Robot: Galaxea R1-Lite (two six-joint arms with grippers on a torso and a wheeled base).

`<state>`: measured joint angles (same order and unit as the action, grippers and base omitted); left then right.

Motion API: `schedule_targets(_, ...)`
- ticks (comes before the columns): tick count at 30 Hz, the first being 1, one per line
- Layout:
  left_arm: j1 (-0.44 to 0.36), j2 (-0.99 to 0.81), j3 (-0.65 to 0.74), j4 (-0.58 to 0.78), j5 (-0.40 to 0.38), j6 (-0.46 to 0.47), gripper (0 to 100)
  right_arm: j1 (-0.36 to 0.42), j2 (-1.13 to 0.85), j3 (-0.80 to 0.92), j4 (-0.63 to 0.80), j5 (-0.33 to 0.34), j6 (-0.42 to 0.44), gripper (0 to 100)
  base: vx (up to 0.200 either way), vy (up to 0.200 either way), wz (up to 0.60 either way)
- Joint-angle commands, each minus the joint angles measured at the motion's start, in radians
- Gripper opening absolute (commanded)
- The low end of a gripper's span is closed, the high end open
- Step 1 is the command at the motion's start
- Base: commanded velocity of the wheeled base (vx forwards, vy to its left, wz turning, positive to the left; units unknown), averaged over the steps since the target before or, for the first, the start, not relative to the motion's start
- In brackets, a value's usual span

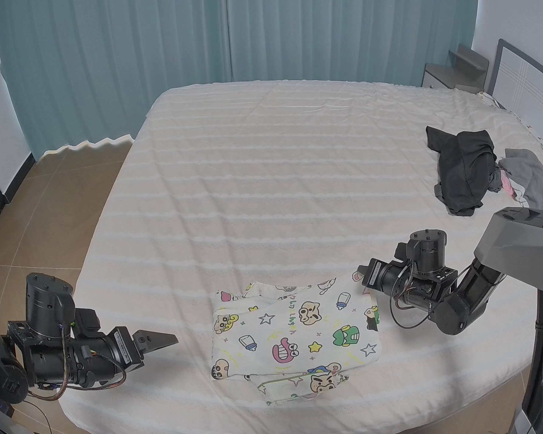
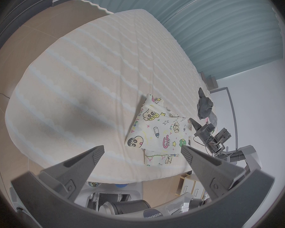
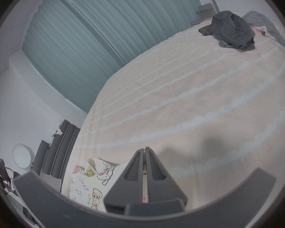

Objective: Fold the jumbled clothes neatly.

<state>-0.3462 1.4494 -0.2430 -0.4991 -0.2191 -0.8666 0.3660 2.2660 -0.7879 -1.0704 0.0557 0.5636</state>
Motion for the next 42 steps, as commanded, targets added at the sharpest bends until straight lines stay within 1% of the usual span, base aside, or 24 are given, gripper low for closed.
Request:
schedule_targets(1,0.001,0.002,0.001,-0.009,0.0,0.0,100,-0.005,0.006,-0.004,0.0,-0.007,-0.001,0,0.0,0.0,0.0)
schedule_targets(9,0.003,0.013,0.001,-0.009,0.001,-0.003,100,-0.01,0.007,0.007,0.003,-0.008,-0.002,0,0.0,0.0,0.0)
schedule_targets(10,0.003,0.022,0.001,-0.01,0.0,-0.003,100,-0.01,0.007,0.009,0.003,-0.008,-0.002,100,0.0,0.0,0.0)
schedule_targets(17,0.003,0.083,-0.024,-0.098,0.004,0.001,100,-0.022,-0.032,0.061,0.003,-0.008,-0.001,100,0.0,0.0,0.0)
schedule_targets(21,-0.002,0.12,-0.101,-0.101,0.006,0.02,100,-0.03,-0.091,0.148,0.003,0.018,-0.005,100,0.0,0.0,0.0)
schedule_targets(23,0.006,0.174,-0.164,-0.088,0.001,0.067,100,-0.03,-0.112,0.205,0.001,0.058,-0.007,100,0.0,0.0,0.0)
schedule_targets(26,0.012,0.338,-0.205,-0.082,0.003,0.224,100,-0.025,-0.12,0.269,0.0,0.13,-0.014,100,0.0,0.0,0.0)
schedule_targets(28,0.027,0.431,-0.237,-0.091,-0.003,0.305,100,-0.022,-0.118,0.3,-0.013,0.154,-0.021,100,0.0,0.0,0.0)
schedule_targets(30,0.035,0.503,-0.277,-0.113,-0.008,0.33,100,-0.021,-0.111,0.32,-0.029,0.164,-0.036,100,0.0,0.0,0.0)
schedule_targets(32,0.046,0.557,-0.306,-0.15,-0.055,0.333,100,-0.022,-0.102,0.328,-0.039,0.179,-0.05,100,0.0,0.0,0.0)
schedule_targets(33,0.046,0.56,-0.308,-0.151,-0.06,0.334,100,-0.022,-0.1,0.328,-0.039,0.18,-0.05,100,0.0,0.0,0.0)
schedule_targets(34,0.055,0.594,-0.325,-0.176,-0.12,0.336,100,-0.021,-0.091,0.331,-0.037,0.205,-0.051,100,0.0,0.0,0.0)
schedule_targets(35,0.055,0.597,-0.326,-0.177,-0.124,0.336,100,-0.021,-0.089,0.331,-0.037,0.207,-0.051,100,0.0,0.0,0.0)
schedule_targets(37,0.056,0.654,-0.358,-0.199,-0.158,0.339,100,-0.018,-0.074,0.331,-0.037,0.233,-0.051,100,0.0,0.0,0.0)
schedule_targets(39,0.058,0.661,-0.363,-0.203,-0.16,0.339,100,-0.018,-0.071,0.329,-0.037,0.236,-0.051,100,0.0,0.0,0.0)
schedule_targets(40,0.065,0.692,-0.368,-0.237,-0.18,0.339,100,-0.015,-0.065,0.328,-0.037,0.259,-0.051,100,0.0,0.0,0.0)
schedule_targets(41,0.065,0.7,-0.366,-0.251,-0.195,0.339,100,-0.013,-0.062,0.326,-0.037,0.268,-0.051,100,0.0,0.0,0.0)
schedule_targets(42,0.065,0.709,-0.361,-0.279,-0.227,0.339,100,-0.012,-0.055,0.323,-0.037,0.283,-0.051,100,0.0,0.0,0.0)
